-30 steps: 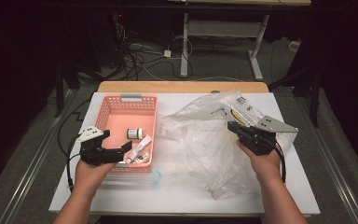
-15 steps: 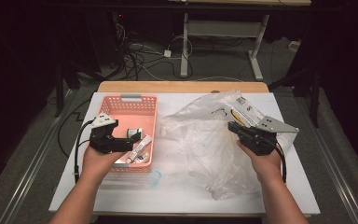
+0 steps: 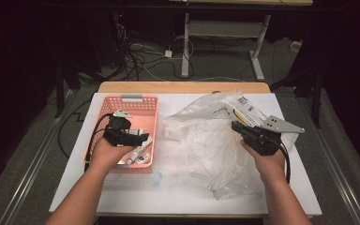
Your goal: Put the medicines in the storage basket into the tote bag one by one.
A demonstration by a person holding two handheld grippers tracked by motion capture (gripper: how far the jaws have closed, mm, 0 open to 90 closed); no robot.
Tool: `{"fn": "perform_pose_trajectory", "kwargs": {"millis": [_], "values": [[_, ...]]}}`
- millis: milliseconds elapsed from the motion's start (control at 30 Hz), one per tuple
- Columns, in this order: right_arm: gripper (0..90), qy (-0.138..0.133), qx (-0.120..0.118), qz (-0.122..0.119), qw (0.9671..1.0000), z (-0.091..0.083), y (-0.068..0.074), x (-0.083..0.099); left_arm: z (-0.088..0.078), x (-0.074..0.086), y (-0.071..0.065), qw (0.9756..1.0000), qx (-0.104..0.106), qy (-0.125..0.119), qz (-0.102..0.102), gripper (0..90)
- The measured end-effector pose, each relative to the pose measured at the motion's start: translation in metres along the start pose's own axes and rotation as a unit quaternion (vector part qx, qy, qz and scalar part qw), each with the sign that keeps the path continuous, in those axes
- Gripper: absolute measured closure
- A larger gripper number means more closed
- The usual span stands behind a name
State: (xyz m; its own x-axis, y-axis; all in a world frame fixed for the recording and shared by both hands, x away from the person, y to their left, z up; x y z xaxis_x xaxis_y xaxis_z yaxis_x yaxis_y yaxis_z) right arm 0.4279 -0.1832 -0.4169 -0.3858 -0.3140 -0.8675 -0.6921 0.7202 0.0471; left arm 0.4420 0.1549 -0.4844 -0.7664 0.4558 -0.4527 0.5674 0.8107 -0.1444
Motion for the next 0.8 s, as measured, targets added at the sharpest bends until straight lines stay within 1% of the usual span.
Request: {"fn": "perform_pose_trajectory", "kwargs": {"millis": [33, 67, 100, 133, 167, 200, 233, 267, 300, 333, 367, 400, 433, 467, 600, 633, 667, 733, 800], "values": [[90.0, 0.0, -0.001, 0.001, 1.0, 0.0, 0.0, 0.0, 0.004, 0.001, 0.0, 0.9998, 0.003, 0.017, 0.005, 16.2], [90.0, -0.001, 0.0, 0.001, 1.0, -0.001, 0.0, 0.0, 0.005, 0.001, 0.0, 0.9996, 0.005, 0.025, 0.006, 18.5], [90.0, -0.001, -0.001, 0.001, 1.0, -0.001, 0.0, 0.0, 0.005, 0.001, 0.0, 0.9996, 0.005, 0.025, 0.006, 20.9], [90.0, -0.001, -0.001, 0.001, 1.0, -0.001, 0.0, 0.0, 0.007, 0.002, 0.0, 0.9993, 0.008, 0.036, 0.008, 20.9], [90.0, -0.002, -0.001, 0.0, 1.0, -0.001, -0.001, -0.001, 0.008, 0.002, 0.0, 0.9989, 0.011, 0.046, 0.009, 25.9], [90.0, -0.002, -0.001, 0.0, 1.0, -0.001, -0.001, -0.001, 0.01, 0.003, 0.0, 0.9983, 0.013, 0.055, 0.012, 25.9], [90.0, -0.003, 0.0, 0.001, 1.0, -0.002, -0.001, -0.001, 0.011, 0.004, -0.001, 0.9978, 0.014, 0.064, 0.013, 28.1], [90.0, -0.004, -0.001, 0.001, 1.0, -0.003, -0.001, -0.001, 0.013, 0.005, -0.001, 0.9971, 0.016, 0.073, 0.014, 32.9], [90.0, -0.005, 0.0, 0.0, 1.0, -0.004, -0.002, -0.002, 0.014, 0.006, -0.001, 0.9965, 0.018, 0.08, 0.016, 34.8], [90.0, -0.005, 0.0, 0.0, 1.0, -0.004, -0.002, -0.002, 0.015, 0.007, -0.001, 0.9957, 0.019, 0.089, 0.017, 34.8], [90.0, -0.008, 0.002, 0.002, 1.0, -0.005, -0.003, -0.003, 0.017, 0.008, 0.0, 0.9942, 0.018, 0.105, 0.018, 37.3], [90.0, -0.008, 0.002, 0.003, 1.0, -0.005, -0.003, -0.003, 0.017, 0.008, 0.0, 0.9942, 0.018, 0.105, 0.018, 37.3], [90.0, -0.008, 0.002, 0.005, 1.0, -0.006, -0.004, -0.003, 0.02, 0.009, 0.0, 0.9926, 0.016, 0.119, 0.019, 37.7], [90.0, -0.009, 0.002, 0.003, 1.0, -0.006, -0.004, -0.003, 0.02, 0.009, 0.0, 0.9926, 0.016, 0.119, 0.019, 39.0], [90.0, -0.01, 0.002, 0.004, 0.9999, -0.007, -0.004, -0.003, 0.026, 0.012, 0.001, 0.989, 0.017, 0.146, 0.019, 41.7], [90.0, -0.009, 0.002, 0.005, 0.9999, -0.007, -0.004, -0.003, 0.029, 0.013, 0.001, 0.9866, 0.017, 0.162, 0.018, 41.7], [90.0, -0.009, 0.002, 0.005, 0.9999, -0.007, -0.004, -0.003, 0.029, 0.013, 0.001, 0.9866, 0.017, 0.162, 0.018, 42.6], [90.0, -0.009, 0.002, 0.004, 0.9999, -0.006, -0.004, -0.003, 0.032, 0.015, 0.001, 0.9836, 0.013, 0.179, 0.018, 44.6], [90.0, -0.009, 0.002, 0.002, 1.0, -0.006, -0.004, -0.003, 0.035, 0.017, 0.0, 0.98, 0.008, 0.198, 0.023, 46.2]]}}
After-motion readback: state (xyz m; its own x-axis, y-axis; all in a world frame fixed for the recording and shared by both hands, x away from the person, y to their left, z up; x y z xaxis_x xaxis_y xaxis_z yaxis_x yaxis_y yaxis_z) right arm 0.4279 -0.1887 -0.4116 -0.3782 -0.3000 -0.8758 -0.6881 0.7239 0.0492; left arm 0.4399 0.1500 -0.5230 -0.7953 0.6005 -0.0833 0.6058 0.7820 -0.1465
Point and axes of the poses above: each handheld gripper's, and its own axes: z roughly forward along the jaws, x roughly out of its underside, y roughly to its left, the point moved 9 cm from there along z, roughly forward along the jaws, and after that the axes turned 13 degrees about y, right-handed, at the moved point
